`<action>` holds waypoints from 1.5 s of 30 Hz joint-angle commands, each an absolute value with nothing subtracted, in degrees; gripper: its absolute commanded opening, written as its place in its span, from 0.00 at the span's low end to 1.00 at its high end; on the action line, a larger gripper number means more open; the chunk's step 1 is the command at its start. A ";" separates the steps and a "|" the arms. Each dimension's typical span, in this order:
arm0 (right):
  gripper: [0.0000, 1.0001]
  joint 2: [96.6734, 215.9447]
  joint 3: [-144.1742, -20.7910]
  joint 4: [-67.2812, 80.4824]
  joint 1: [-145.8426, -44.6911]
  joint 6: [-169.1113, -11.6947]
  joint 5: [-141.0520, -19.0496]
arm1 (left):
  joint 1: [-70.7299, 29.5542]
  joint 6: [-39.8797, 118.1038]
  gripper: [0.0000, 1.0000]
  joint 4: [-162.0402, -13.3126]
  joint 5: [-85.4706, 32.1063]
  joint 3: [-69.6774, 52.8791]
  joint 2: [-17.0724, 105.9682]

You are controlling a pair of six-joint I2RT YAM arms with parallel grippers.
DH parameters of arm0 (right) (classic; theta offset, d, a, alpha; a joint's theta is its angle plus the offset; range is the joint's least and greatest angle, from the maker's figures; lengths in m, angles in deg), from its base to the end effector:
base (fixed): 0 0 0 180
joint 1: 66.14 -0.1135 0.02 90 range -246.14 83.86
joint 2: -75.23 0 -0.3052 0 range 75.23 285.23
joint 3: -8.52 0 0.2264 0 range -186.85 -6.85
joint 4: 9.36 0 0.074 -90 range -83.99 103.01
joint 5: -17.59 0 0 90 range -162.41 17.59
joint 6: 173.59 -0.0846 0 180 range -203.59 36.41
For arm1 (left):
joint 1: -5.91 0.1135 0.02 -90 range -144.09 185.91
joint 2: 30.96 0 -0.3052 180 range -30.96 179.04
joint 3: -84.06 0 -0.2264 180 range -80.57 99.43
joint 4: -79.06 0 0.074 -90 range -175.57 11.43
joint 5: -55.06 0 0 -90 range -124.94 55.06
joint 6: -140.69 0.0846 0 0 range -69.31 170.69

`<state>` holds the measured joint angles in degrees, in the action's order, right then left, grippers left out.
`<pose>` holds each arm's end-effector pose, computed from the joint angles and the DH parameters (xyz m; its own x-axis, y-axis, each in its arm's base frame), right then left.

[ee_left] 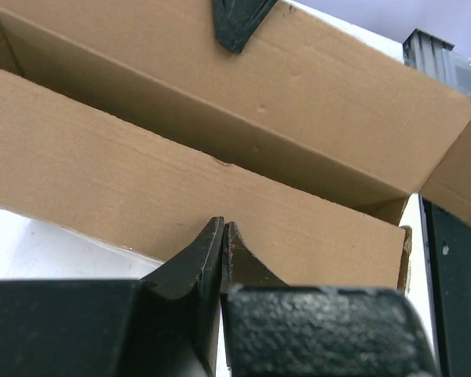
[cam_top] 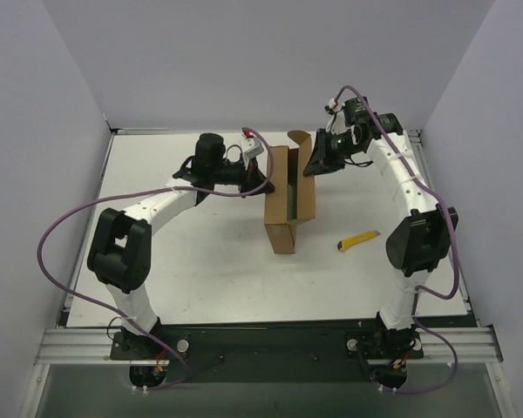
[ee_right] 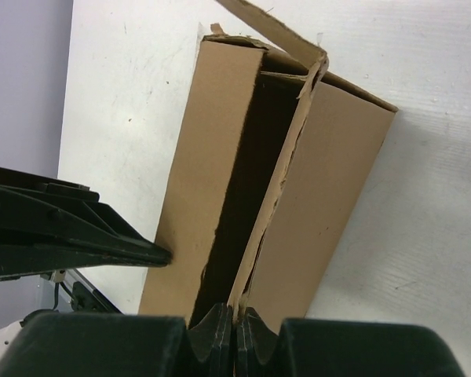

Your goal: Unpack the express box

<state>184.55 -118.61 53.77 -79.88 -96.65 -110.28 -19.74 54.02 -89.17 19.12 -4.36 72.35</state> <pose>0.4107 0.1539 0.3707 -0.8099 -0.0144 -0.5863 -0.4350 0.6853 0.5841 0.3538 -0.2459 0.3152 -0.3052 0.1844 -0.9343 0.9427 0.1973 -0.2690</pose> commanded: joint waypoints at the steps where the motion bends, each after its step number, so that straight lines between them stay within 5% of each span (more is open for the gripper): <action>1: 0.00 181.49 -118.38 54.25 -77.40 -95.46 -112.40 | -16.60 59.56 0.09 -81.01 18.41 -7.08 70.56; 10: 0.01 181.74 -113.81 58.64 -68.08 -86.42 -116.19 | -10.35 65.89 0.09 -73.45 17.44 -12.98 65.37; 14: 0.35 182.19 -115.03 59.36 -66.32 -84.29 -106.54 | -12.19 65.28 0.17 -75.55 15.69 -10.88 61.34; 17: 0.51 182.81 -120.13 58.13 -66.32 -81.40 -92.05 | -12.63 64.58 0.21 -75.55 14.01 -8.94 61.67; 22: 0.54 184.21 -129.00 54.70 -66.32 -80.07 -82.35 | -12.63 62.83 0.25 -76.95 13.75 -8.32 63.17; 31: 0.55 175.51 -115.93 37.66 -87.57 -65.66 -85.51 | -12.20 59.04 0.25 -78.37 13.22 -11.39 64.58; 39: 0.64 186.57 -114.52 40.72 -94.88 -91.46 -85.33 | -8.68 54.39 0.26 -77.84 6.38 -16.31 60.19; 45: 0.87 193.86 -114.25 41.34 -96.64 -95.45 -87.69 | -6.57 51.05 0.45 -75.73 -4.77 -22.63 56.59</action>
